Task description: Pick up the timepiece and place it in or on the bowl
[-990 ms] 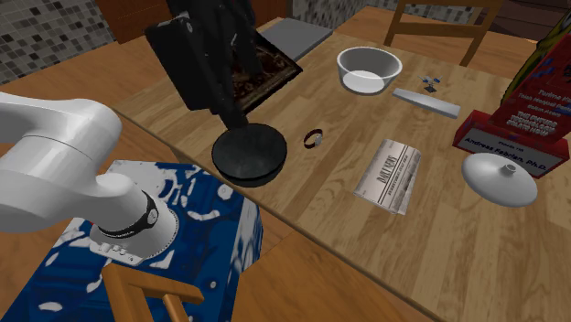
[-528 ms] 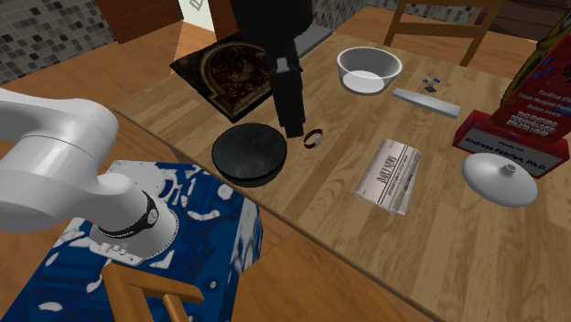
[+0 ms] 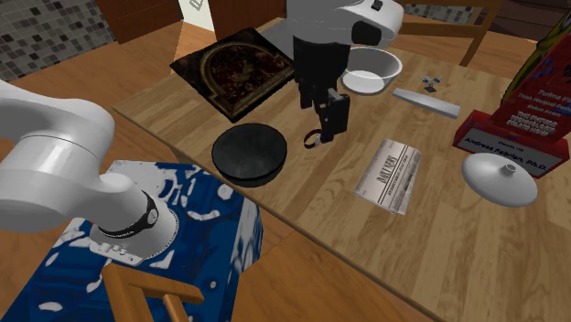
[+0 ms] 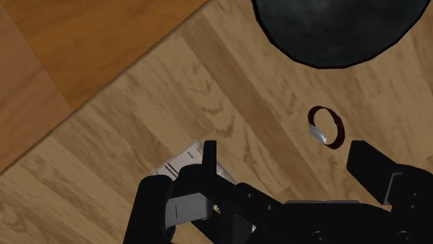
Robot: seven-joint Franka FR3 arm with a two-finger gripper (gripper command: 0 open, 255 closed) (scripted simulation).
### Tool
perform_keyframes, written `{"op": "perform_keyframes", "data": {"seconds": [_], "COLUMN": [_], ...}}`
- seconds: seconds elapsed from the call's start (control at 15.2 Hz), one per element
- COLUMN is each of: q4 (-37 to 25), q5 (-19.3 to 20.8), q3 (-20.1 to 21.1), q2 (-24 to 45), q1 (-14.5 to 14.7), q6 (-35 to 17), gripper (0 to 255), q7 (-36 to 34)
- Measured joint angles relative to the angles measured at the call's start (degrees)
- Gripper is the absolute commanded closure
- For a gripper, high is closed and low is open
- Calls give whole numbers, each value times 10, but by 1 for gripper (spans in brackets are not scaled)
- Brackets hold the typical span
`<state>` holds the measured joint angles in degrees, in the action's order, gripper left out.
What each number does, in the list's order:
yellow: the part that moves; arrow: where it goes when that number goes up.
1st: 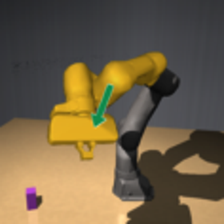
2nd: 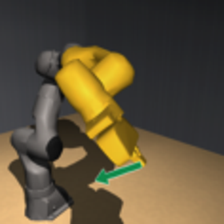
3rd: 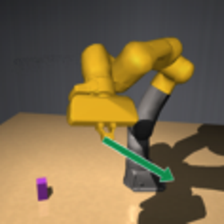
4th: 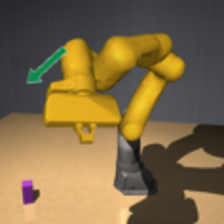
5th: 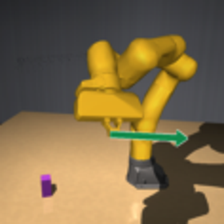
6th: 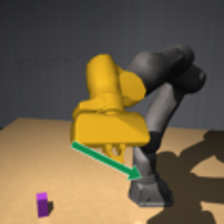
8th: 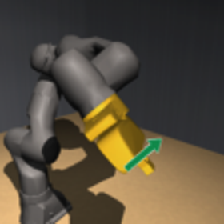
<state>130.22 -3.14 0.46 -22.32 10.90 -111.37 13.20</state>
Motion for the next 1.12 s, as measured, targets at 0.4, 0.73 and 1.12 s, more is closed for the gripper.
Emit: {"op": "perform_keyframes", "data": {"seconds": [0.4,0.73,1.12], "q4": [-22,-42,-42], "q5": [-7,-8,-6], "q3": [21,43,56], "q2": [101,179,234], "q1": [34,60,74], "q6": [-37,-60,-95], "gripper": [0,0,0], "q7": [54,93,114]}}
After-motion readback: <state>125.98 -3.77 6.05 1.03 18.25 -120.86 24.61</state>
